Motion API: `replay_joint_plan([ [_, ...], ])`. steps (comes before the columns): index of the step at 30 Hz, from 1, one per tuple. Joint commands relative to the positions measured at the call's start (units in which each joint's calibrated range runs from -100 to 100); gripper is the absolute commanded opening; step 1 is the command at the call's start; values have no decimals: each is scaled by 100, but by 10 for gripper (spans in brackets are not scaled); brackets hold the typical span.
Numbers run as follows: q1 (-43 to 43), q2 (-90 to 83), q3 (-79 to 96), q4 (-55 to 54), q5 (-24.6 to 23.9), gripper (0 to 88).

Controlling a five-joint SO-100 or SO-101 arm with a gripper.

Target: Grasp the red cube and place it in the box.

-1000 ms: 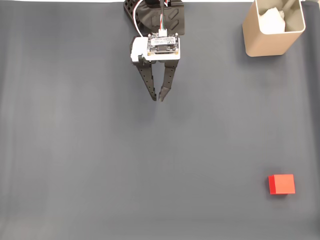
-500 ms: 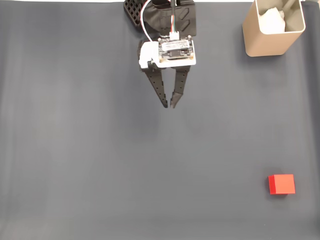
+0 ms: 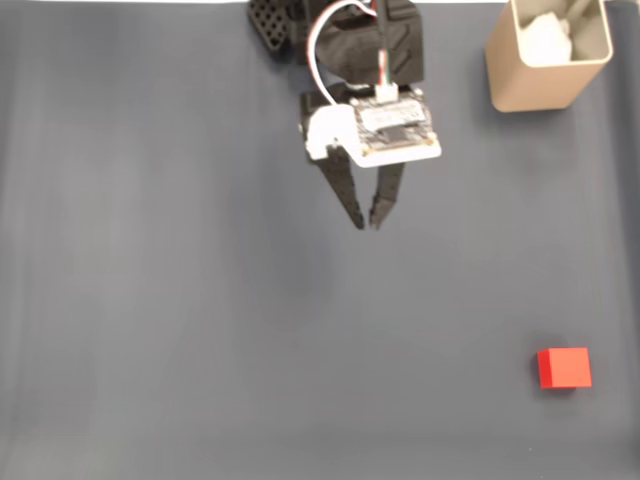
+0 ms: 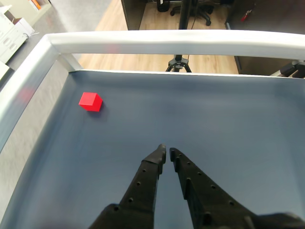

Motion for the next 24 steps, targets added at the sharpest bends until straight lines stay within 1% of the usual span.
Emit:
replay_joint_plan([
  [1,-160,239,-563,20,59,0],
  [11,-764,906,-1375,134,49,0],
  [24,-1325,1981,-2561,192,122,0],
])
